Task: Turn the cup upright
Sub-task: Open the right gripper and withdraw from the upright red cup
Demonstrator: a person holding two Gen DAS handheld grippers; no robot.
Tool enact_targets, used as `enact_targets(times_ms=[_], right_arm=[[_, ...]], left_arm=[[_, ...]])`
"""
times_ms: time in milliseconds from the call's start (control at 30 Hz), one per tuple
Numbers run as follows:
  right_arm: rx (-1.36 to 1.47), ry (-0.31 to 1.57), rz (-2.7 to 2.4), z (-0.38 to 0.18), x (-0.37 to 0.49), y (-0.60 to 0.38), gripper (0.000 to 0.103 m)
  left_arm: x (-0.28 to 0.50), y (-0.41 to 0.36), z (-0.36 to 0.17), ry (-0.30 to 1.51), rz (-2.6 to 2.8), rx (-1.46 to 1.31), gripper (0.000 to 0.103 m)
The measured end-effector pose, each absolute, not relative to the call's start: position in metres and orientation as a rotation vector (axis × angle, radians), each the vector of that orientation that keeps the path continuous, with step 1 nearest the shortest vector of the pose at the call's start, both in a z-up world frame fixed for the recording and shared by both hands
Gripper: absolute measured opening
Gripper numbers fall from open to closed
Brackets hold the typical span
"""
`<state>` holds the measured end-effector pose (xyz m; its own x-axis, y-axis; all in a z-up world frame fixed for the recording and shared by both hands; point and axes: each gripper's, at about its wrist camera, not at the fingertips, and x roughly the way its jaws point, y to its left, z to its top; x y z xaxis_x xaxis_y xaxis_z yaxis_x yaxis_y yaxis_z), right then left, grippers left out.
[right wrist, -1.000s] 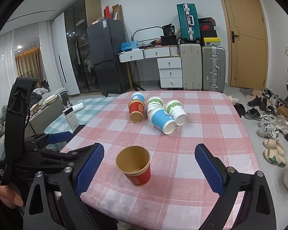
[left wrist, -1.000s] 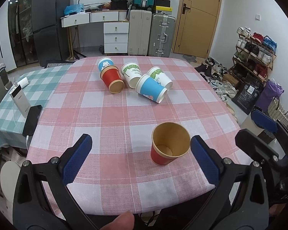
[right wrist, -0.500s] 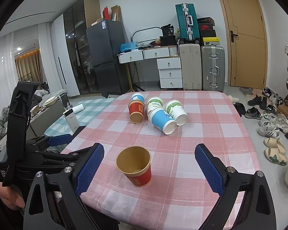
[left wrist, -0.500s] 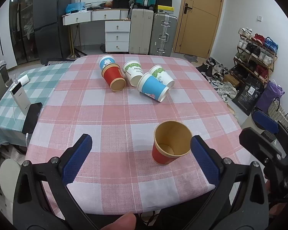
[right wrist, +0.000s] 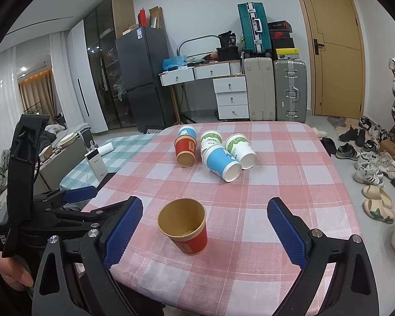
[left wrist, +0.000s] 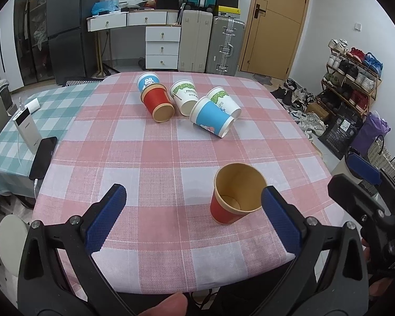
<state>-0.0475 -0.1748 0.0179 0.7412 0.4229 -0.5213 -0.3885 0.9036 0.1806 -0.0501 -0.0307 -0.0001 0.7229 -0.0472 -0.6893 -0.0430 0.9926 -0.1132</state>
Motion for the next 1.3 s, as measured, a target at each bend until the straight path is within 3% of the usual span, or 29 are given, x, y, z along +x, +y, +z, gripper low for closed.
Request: enact_targets(times_ms=[1300], right_arm=[[0.074, 0.577, 0.441, 0.0169, -0.0459, -0.1761, 0.098]], left_arm=[[-0.0479, -0.0249, -0.007, 0.772, -0.004, -0.157, 0.102]])
